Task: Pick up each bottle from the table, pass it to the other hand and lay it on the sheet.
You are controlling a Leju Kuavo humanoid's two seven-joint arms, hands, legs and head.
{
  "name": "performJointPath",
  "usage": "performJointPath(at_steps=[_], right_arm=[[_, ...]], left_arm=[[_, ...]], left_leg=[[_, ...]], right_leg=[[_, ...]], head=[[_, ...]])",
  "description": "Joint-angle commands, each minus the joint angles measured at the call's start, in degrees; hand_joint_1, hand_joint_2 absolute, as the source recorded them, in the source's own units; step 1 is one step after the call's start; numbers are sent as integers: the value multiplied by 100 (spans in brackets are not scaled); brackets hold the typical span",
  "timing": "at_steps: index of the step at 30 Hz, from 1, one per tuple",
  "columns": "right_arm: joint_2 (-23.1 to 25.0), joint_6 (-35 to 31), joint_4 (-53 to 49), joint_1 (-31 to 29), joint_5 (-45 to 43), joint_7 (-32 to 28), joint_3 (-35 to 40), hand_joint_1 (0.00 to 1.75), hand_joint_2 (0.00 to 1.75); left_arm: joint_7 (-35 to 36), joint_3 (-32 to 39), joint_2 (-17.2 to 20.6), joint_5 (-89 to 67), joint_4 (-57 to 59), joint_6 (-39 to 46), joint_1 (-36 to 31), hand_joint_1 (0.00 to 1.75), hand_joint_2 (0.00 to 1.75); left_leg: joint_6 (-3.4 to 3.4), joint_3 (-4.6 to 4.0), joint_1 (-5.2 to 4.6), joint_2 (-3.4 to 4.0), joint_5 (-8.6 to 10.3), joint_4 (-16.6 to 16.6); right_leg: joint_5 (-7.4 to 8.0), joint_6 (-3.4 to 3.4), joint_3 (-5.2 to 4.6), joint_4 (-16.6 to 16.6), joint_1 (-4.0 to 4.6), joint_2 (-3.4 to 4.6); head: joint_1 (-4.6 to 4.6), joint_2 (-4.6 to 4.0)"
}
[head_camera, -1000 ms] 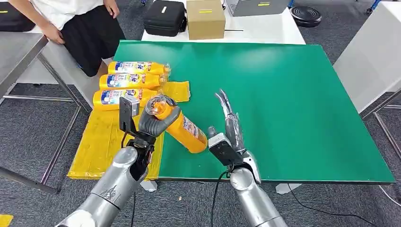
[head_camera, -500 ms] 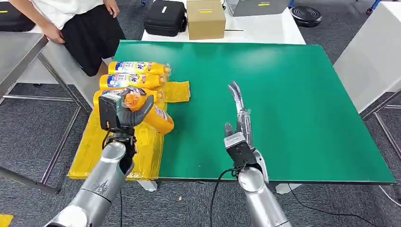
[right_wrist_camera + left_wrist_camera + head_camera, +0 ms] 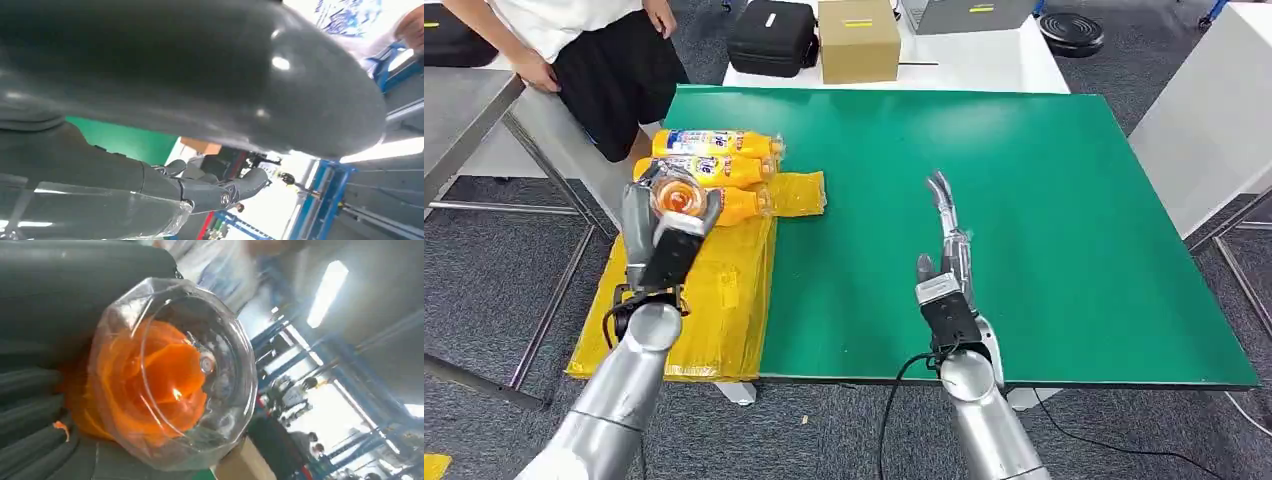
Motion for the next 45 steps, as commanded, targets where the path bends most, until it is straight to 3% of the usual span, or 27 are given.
performJointPath(at_steps=[1, 13, 21, 28, 33, 45], right_arm=[[-226, 7, 284, 89, 29, -117, -438, 0, 0], [-188, 77, 268, 16, 90, -75, -499, 0, 0], [-216, 199, 349, 8, 189, -79, -719, 0, 0], [-114, 297, 254, 65, 224, -134, -817, 0, 0], [-76, 295, 77, 336, 287, -165, -924, 0, 0], [-46, 295, -400, 686, 373, -158, -1074, 0, 0]], left_arm=[[807, -927, 404, -2064, -746, -57, 381, 175, 175], [1192, -1109, 518, -2774, -810, -101, 346, 175, 175], [2117, -1494, 841, -4160, -1151, -1330, 581, 175, 175], [2616, -1689, 971, -4840, 301, -2517, 145, 175, 175], [2800, -1423, 686, -4998, 2094, -2296, -363, 175, 175], [2828, -1139, 301, -4986, 3121, -2193, -332, 175, 175]], left_leg=[[-11, 46, 8, -5, -18, -5], [-8, 16, 4, 2, -8, -2], [-9, 27, 5, 9, -13, -3], [-8, 20, 1, -1, -5, -7], [-13, 40, 7, -15, -7, -9], [-15, 49, 8, -2, -22, -1]], right_leg=[[-19, -9, 51, -10, 9, -10], [-6, -7, 17, -4, 6, -1], [-9, -7, 28, -7, 6, 5], [-6, -7, 19, -5, 2, -4], [-13, -11, 42, -10, 9, -20], [-23, -11, 51, -4, 9, -8]], head=[[0, 0], [-2, 0], [0, 0], [-2, 0], [0, 0], [0, 0]])
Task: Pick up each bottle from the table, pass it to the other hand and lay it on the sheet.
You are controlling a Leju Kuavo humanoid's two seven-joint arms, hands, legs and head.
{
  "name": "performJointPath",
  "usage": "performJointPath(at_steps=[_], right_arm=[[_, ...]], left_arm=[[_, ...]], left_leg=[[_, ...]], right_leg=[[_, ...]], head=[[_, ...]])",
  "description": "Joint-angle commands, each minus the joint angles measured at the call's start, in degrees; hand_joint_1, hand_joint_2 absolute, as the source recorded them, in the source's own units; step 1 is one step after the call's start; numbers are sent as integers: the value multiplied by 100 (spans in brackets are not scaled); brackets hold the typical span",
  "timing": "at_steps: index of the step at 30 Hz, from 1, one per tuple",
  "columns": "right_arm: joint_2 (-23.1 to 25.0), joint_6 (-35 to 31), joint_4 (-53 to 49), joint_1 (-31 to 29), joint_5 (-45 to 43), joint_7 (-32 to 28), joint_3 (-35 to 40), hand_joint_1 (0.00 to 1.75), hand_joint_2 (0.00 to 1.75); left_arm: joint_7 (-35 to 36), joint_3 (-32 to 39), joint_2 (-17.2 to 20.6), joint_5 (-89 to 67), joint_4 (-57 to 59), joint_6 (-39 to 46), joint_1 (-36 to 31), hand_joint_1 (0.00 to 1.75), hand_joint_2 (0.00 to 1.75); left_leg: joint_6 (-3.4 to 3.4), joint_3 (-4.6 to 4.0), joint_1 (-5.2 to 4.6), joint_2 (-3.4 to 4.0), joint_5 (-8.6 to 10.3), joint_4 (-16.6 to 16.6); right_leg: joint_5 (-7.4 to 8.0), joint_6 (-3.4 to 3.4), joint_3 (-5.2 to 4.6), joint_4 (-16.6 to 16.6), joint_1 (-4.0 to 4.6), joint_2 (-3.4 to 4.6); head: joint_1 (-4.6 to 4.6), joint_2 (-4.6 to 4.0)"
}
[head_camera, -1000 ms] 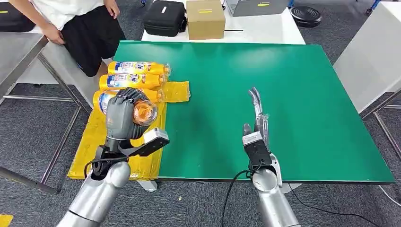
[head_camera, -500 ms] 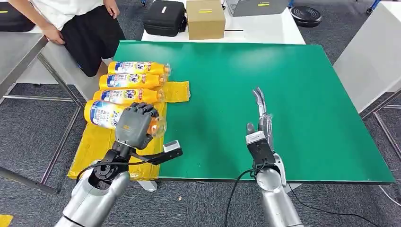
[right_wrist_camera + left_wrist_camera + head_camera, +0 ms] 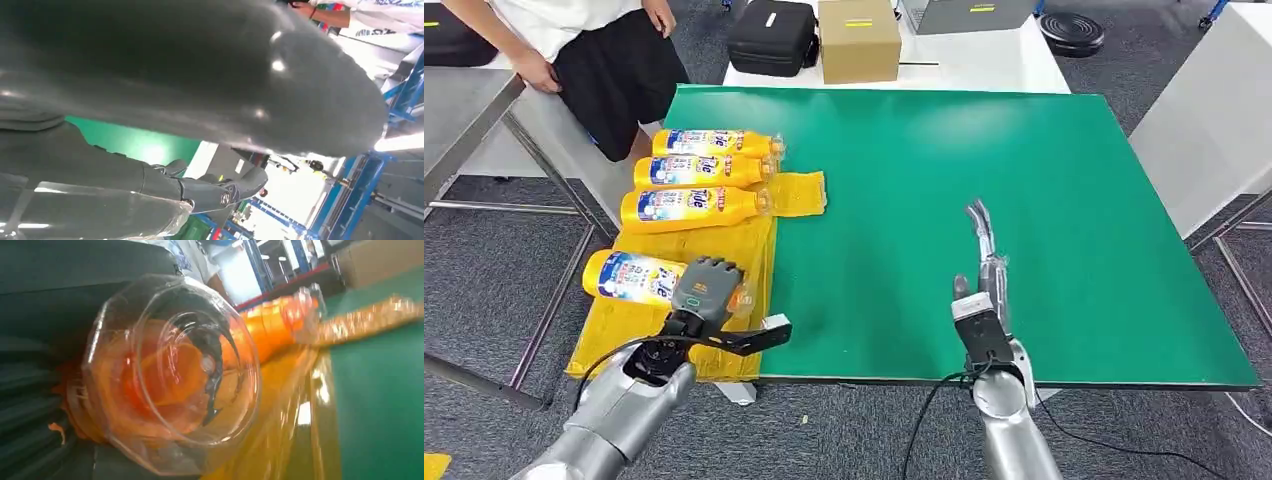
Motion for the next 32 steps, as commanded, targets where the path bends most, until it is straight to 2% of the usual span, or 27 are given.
performJointPath(at_steps=[1, 5, 18, 19, 20, 21, 32], right_arm=[[62, 31, -196, 133, 61, 15, -210, 0, 0], [21, 76, -155, 97, 88, 59, -176, 0, 0], [-6, 134, -105, 51, 36, 88, -111, 0, 0], [-14, 141, -90, 40, 22, 89, -110, 0, 0], [-15, 164, -66, 18, -11, 87, -106, 0, 0], [-27, 164, -34, -10, -12, 87, -91, 0, 0], [-27, 306, 217, -199, -130, 79, -45, 0, 0]], left_arm=[[107, 234, -450, -8, 1568, 99, -297, 175, 175], [258, 325, -573, -131, 1699, 160, -293, 175, 175], [331, 474, -551, -367, 1409, 0, -95, 175, 175], [313, 511, -555, -367, 1354, 67, -51, 145, 175], [362, 449, -523, -367, 1300, 87, -32, 12, 175], [380, 444, -518, -367, 1223, 134, -5, 0, 175], [648, 166, -362, -367, 783, 155, 64, 0, 175]], left_leg=[[-10, 31, 5, -4, -12, -2], [-9, 28, 3, -7, -9, -4], [-12, 55, 2, 5, -7, -9], [-9, 46, 1, 3, -2, -8], [-13, 59, 4, 8, -10, -7], [-12, 54, 3, 8, -6, -8], [-16, 60, 8, 20, -14, -5]], right_leg=[[-13, -8, 34, -3, 6, -7], [-9, -8, 32, -5, 4, -8], [-7, -8, 57, -8, 3, 5], [-3, -6, 49, -7, 1, 4], [-9, -9, 62, -8, 5, 7], [-6, -8, 57, -9, 3, 8], [-8, -11, 62, -7, 8, 18]], head=[[-2, 0], [0, 0], [-2, 0], [-2, 0], [-2, 0], [-2, 0], [-2, 0]])
